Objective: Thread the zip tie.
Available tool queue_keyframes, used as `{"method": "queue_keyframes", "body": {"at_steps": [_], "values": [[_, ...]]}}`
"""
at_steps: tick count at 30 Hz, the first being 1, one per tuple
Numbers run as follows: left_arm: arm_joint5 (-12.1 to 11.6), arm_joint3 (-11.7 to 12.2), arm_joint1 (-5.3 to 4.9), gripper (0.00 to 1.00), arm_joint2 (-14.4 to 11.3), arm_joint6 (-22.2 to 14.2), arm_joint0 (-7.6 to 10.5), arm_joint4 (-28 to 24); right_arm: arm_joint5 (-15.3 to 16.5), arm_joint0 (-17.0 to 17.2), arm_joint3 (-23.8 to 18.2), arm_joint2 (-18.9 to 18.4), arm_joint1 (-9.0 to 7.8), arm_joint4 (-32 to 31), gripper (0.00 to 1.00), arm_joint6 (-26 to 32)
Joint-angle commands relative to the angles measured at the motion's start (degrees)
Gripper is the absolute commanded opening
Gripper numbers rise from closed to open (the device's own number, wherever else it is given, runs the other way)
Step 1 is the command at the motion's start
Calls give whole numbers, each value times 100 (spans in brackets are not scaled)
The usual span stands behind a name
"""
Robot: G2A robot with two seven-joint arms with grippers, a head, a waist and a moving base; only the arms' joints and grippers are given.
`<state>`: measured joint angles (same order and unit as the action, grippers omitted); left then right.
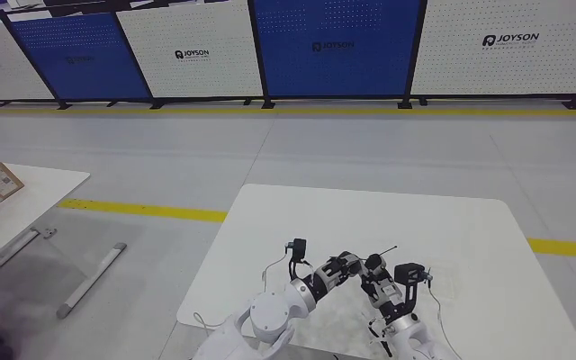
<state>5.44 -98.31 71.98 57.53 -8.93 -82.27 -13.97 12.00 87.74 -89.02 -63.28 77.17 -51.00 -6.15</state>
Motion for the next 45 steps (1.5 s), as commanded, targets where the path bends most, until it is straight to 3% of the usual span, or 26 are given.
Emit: {"method": "queue_keyframes", "body": {"at_steps": [1,7,15,17,20,21,30,45], "values": [[3,4,0,0,-3,-3,7,12,-1,8,-9,-6,-1,2,23,-4],[10,2,0,0,-6,9,9,30,-11,3,-29,-12,-1,2,15,-12],[38,-1,-1,0,-15,34,9,75,3,1,-26,-17,-2,11,15,-10],[42,1,-1,0,-18,42,9,81,7,-3,-17,-17,-2,12,8,-11],[46,4,0,0,-23,52,11,89,18,-10,-8,-15,-3,-3,6,-11],[46,6,1,0,-24,56,12,92,22,-11,-6,-15,-3,-7,0,-12],[22,37,10,0,-42,118,11,72,68,-38,65,-1,-6,-54,0,7],[-230,-11,6,0,-4,72,-58,-10,58,-77,149,49,-1,-99,0,71]]}}
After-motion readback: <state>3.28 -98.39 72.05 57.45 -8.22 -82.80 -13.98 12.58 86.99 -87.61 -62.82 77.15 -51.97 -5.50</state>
